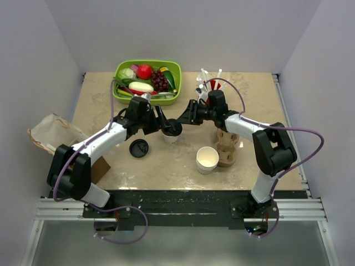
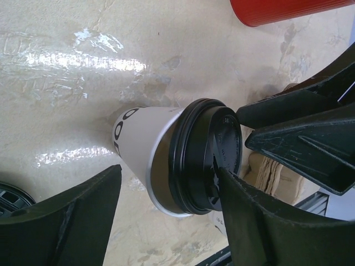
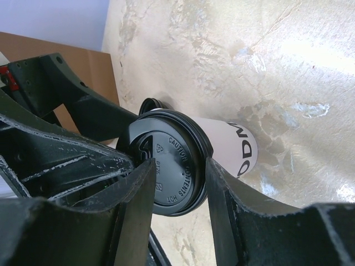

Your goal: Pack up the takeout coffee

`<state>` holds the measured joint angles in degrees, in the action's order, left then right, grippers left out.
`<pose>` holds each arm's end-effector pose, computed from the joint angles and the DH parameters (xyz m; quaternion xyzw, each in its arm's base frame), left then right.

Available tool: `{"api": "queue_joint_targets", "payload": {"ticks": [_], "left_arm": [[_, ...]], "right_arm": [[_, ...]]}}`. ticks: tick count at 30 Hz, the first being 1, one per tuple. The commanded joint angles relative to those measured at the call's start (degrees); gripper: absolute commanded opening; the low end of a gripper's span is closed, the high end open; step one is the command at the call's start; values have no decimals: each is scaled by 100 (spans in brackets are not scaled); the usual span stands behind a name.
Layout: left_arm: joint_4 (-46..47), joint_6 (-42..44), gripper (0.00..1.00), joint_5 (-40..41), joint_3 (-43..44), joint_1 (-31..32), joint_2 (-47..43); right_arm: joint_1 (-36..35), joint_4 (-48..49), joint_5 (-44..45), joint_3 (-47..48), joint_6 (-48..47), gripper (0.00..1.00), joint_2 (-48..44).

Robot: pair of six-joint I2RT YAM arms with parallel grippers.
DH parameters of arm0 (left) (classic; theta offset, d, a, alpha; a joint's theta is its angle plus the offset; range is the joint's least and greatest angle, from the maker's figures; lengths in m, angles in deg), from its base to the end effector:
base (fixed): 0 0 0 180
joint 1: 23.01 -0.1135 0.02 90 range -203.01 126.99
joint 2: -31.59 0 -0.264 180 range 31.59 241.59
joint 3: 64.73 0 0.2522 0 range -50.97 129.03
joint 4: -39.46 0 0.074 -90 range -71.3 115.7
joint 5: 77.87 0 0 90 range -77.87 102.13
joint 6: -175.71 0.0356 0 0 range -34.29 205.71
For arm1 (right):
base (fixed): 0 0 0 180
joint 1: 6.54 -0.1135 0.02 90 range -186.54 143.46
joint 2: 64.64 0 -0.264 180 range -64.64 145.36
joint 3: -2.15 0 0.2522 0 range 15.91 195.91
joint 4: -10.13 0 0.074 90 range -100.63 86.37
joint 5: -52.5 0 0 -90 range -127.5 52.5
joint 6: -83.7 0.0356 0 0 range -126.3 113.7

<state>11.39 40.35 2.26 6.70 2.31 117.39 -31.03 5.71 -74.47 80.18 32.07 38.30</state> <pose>0.2916 -0.1447 0.2406 -0.1245 0.9038 -0.2966 0.2822 0.3526 0.1841 0.2144 -0.0601 0.8319 0.4833 0.2660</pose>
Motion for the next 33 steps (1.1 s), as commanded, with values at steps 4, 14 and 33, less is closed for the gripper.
{"api": "queue_joint_targets", "payload": {"ticks": [4,14,33], "left_arm": [[297,-78,70,-208,174,34,42],[253,-34,59,-217,183,34,51],[148,-25,55,-16,-1,34,-90]], "right_arm": [[-56,24,-205,138,56,45,-300],[-91,129,-504,112,188,45,-362],[-258,-405,-198,252,-136,45,-353]]}}
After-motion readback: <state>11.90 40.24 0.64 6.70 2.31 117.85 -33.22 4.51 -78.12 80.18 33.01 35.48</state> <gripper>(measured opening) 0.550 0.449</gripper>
